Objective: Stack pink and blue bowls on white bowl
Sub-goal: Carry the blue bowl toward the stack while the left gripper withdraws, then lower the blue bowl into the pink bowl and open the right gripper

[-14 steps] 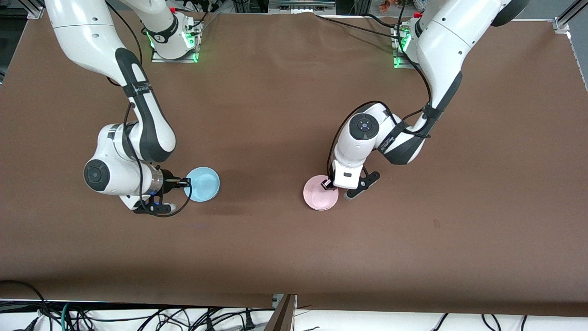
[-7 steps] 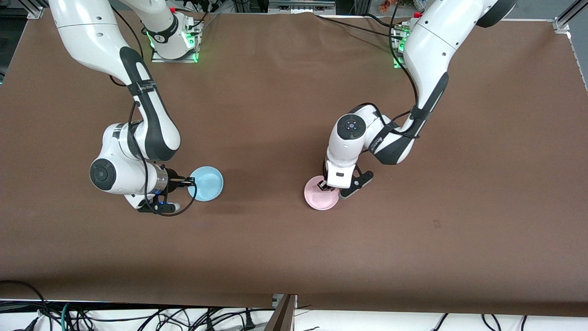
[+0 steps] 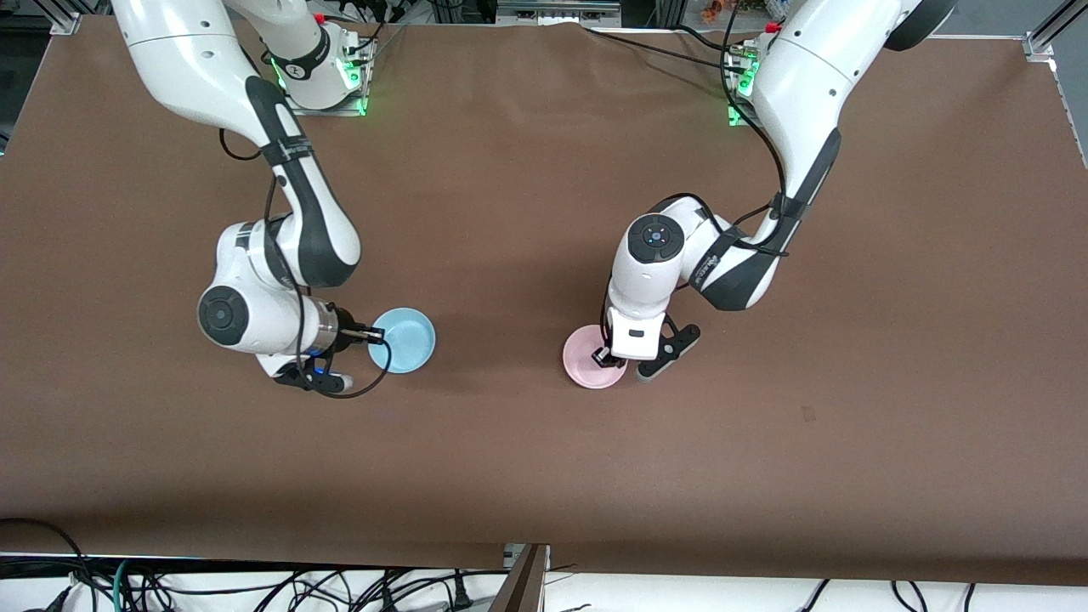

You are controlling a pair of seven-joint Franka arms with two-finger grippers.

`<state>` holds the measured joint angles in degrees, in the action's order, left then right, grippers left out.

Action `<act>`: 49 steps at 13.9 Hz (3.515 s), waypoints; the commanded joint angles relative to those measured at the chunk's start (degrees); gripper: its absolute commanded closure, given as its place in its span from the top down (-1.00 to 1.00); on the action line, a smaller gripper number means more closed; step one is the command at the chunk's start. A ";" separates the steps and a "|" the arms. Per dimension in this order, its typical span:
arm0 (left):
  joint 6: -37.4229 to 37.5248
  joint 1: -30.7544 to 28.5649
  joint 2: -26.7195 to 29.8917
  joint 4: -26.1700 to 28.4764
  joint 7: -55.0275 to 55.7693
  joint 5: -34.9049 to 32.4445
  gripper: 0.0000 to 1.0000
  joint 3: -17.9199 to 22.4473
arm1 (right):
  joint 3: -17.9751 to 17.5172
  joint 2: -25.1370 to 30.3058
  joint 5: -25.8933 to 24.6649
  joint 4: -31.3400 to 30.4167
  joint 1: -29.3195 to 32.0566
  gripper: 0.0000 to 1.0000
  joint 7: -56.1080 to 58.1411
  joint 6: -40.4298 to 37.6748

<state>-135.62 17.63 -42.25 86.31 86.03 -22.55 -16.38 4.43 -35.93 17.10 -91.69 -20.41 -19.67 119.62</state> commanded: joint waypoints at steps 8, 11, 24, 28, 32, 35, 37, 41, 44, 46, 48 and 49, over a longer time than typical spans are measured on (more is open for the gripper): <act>24.68 -6.02 2.25 -14.75 -20.79 12.87 -1.00 -0.23 | 0.32 -2.99 0.48 10.91 -12.89 -1.00 -36.90 2.80; 29.44 -10.41 4.80 -15.47 -32.29 14.55 -1.00 -0.32 | 0.32 -4.40 0.56 11.36 -15.26 -1.00 -42.38 9.65; 36.13 -22.45 8.85 -14.94 -66.50 14.12 -0.91 0.38 | -6.89 -11.43 0.56 16.88 -16.68 -1.00 -51.70 24.34; 35.78 -25.88 9.03 -14.94 -71.26 14.03 -0.90 0.38 | -6.89 -15.03 0.13 20.50 -18.51 -1.00 -50.65 24.52; 31.14 -27.38 8.15 -14.51 -71.97 13.32 -0.89 0.47 | -6.89 -17.06 -0.05 21.29 -18.79 -1.00 -48.89 27.07; 30.41 -27.56 8.15 -14.42 -71.97 11.74 -0.88 0.56 | -6.89 -17.76 -0.05 21.47 -18.79 -1.00 -47.66 27.07; 30.33 -28.17 7.97 -14.42 -72.06 11.92 -0.88 0.47 | -6.89 -18.47 -0.05 21.47 -19.05 -1.00 -46.69 26.98; 29.89 -28.35 6.65 -14.33 -72.14 11.74 -0.87 0.47 | -6.89 -18.56 -0.05 21.20 -19.23 -1.00 -46.25 25.58; 29.89 -28.26 6.22 -14.06 -72.15 11.74 -0.83 0.47 | -6.89 -18.47 -0.05 21.29 -19.23 -1.00 -46.16 24.35; 28.93 -28.35 5.86 -13.98 -72.15 11.83 -0.83 0.47 | -6.89 -18.56 -0.05 21.29 -19.23 -1.00 -46.16 24.26; 28.57 -28.35 5.34 -13.89 -72.15 11.83 -0.83 0.47 | -6.89 -18.56 -0.14 21.29 -19.23 -1.00 -45.20 23.03; 28.40 -28.35 5.33 -13.80 -72.15 11.83 -0.83 0.47 | -6.89 -18.56 -0.05 21.29 -19.31 -1.00 -44.93 22.85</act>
<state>-106.08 -10.38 -36.91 71.93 15.11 -9.57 -15.73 -2.44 -53.55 17.06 -72.34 -39.50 -65.87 143.93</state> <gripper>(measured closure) 0.912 0.982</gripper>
